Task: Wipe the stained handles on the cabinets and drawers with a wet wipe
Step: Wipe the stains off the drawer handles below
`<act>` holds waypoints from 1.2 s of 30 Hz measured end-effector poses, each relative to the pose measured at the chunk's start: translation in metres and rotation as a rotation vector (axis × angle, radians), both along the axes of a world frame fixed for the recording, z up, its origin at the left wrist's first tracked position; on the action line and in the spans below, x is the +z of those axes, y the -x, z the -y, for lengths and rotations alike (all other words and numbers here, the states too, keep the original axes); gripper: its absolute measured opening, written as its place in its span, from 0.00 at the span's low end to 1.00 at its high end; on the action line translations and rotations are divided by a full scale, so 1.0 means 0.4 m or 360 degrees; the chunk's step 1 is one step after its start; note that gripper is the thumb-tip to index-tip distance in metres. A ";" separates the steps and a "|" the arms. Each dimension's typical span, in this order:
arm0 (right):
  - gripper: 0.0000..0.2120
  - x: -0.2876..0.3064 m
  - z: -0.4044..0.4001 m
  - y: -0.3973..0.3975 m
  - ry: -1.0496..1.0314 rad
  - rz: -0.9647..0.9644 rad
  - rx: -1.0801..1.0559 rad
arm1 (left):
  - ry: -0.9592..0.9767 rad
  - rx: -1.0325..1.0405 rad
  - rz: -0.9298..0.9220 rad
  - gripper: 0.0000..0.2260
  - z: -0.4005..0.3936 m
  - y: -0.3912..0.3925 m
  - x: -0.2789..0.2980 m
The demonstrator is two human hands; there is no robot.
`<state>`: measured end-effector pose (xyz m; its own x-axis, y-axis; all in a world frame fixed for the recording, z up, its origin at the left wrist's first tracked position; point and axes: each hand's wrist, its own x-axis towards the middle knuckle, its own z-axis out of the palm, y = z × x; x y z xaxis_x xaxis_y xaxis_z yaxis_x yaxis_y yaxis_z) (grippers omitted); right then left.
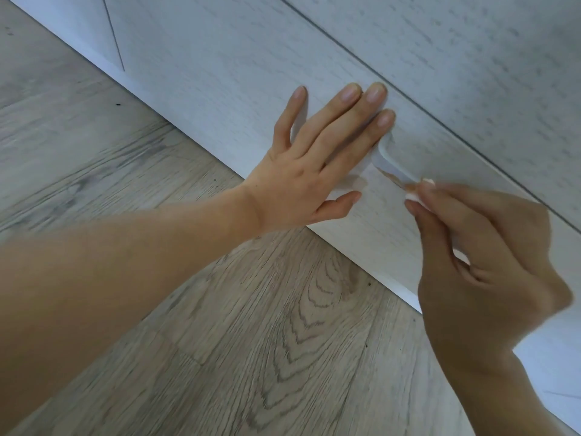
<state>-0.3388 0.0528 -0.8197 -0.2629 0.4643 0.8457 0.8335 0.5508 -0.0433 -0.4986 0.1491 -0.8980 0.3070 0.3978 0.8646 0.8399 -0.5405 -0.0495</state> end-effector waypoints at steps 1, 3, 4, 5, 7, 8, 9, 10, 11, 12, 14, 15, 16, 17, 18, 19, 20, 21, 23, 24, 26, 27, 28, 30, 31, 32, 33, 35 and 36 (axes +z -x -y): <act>0.04 0.000 -0.006 0.010 -0.0023 0.0003 0.0001 | -0.0004 0.0001 0.0003 0.28 -0.001 -0.001 0.000; 0.04 0.000 -0.013 0.017 -0.0043 0.0024 0.0002 | -0.0007 -0.0006 0.0015 0.28 -0.002 0.000 -0.001; 0.04 -0.001 -0.012 0.015 -0.0042 0.0038 -0.0005 | -0.0009 -0.0011 0.0012 0.28 -0.003 0.003 -0.002; 0.04 -0.003 -0.008 0.012 -0.0040 0.0047 -0.0011 | -0.0015 -0.0018 -0.0002 0.28 -0.005 0.010 -0.002; 0.04 -0.004 -0.005 0.008 -0.0051 0.0045 -0.0004 | -0.0040 -0.0031 -0.0052 0.28 -0.011 0.025 -0.001; 0.03 -0.004 -0.007 0.008 -0.0061 0.0038 0.0003 | -0.0052 -0.0027 -0.0074 0.28 -0.013 0.031 0.001; 0.03 -0.004 -0.008 0.006 -0.0065 0.0035 0.0001 | -0.0057 -0.0022 -0.0078 0.28 -0.013 0.032 0.003; 0.03 -0.003 -0.008 0.005 -0.0061 0.0039 0.0000 | -0.0057 -0.0021 -0.0064 0.28 -0.012 0.030 0.003; 0.03 -0.002 -0.008 0.003 -0.0051 0.0049 0.0006 | -0.0050 -0.0025 -0.0044 0.27 -0.010 0.025 0.002; 0.03 -0.002 -0.007 0.003 -0.0045 0.0058 0.0008 | -0.0035 -0.0035 -0.0027 0.27 -0.008 0.021 0.002; 0.03 -0.003 -0.009 0.009 -0.0056 0.0054 -0.0011 | -0.0017 -0.0043 -0.0023 0.27 -0.004 0.020 0.004; 0.02 -0.003 -0.009 0.013 -0.0059 0.0051 -0.0026 | -0.0013 -0.0041 -0.0028 0.27 -0.004 0.022 0.004; 0.02 -0.001 -0.011 0.017 -0.0059 0.0049 -0.0032 | -0.0015 -0.0036 -0.0036 0.28 -0.005 0.024 0.005; 0.02 0.000 -0.013 0.020 -0.0053 0.0038 -0.0022 | -0.0025 -0.0023 -0.0052 0.28 -0.006 0.027 0.005; 0.03 0.001 -0.012 0.021 -0.0037 0.0017 -0.0005 | -0.0045 -0.0007 -0.0070 0.28 -0.006 0.030 0.006; 0.03 0.002 -0.007 0.018 -0.0022 -0.0002 0.0010 | -0.0073 0.0003 -0.0088 0.28 -0.009 0.034 0.007; 0.04 0.003 -0.002 0.013 -0.0012 -0.0012 0.0028 | -0.0104 0.0010 -0.0111 0.28 -0.014 0.039 0.008; 0.04 0.003 0.003 0.007 -0.0004 -0.0008 0.0049 | -0.0134 0.0015 -0.0142 0.27 -0.020 0.046 0.008; 0.05 0.003 0.003 0.004 0.0000 0.0039 0.0061 | -0.0165 0.0011 -0.0191 0.27 -0.030 0.056 0.008; 0.04 0.002 -0.002 0.006 -0.0012 0.0067 0.0054 | -0.0165 0.0007 -0.0197 0.28 -0.034 0.057 0.007; 0.03 0.002 -0.020 0.020 -0.0054 0.0109 0.0049 | -0.0151 -0.0011 -0.0181 0.28 -0.036 0.054 0.003; 0.02 0.002 -0.028 0.026 -0.0073 0.0124 0.0056 | -0.0146 -0.0019 -0.0170 0.28 -0.036 0.053 0.003; 0.02 0.002 -0.033 0.030 -0.0080 0.0133 0.0062 | -0.0148 -0.0024 -0.0165 0.28 -0.036 0.053 0.003; 0.02 0.001 -0.035 0.027 -0.0073 0.0156 0.0068 | -0.0167 -0.0046 -0.0163 0.27 -0.040 0.061 0.004; 0.03 0.000 -0.031 0.024 -0.0075 0.0172 0.0057 | -0.0177 -0.0068 -0.0162 0.27 -0.042 0.066 0.005; 0.03 0.000 -0.028 0.022 -0.0090 0.0182 0.0045 | -0.0186 -0.0087 -0.0169 0.27 -0.045 0.070 0.005; 0.03 0.000 -0.028 0.024 -0.0110 0.0182 0.0043 | -0.0190 -0.0094 -0.0182 0.27 -0.047 0.072 0.005; 0.01 0.001 -0.035 0.034 -0.0134 0.0171 0.0050 | -0.0179 -0.0097 -0.0204 0.27 -0.046 0.071 0.005; 0.01 0.002 -0.039 0.039 -0.0136 0.0169 0.0049 | -0.0176 -0.0099 -0.0209 0.27 -0.046 0.068 0.005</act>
<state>-0.3542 0.0682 -0.8191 -0.3662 0.3820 0.8485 0.8137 0.5739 0.0928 -0.5260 0.1675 -0.8960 0.4412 0.2790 0.8529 0.7873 -0.5765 -0.2186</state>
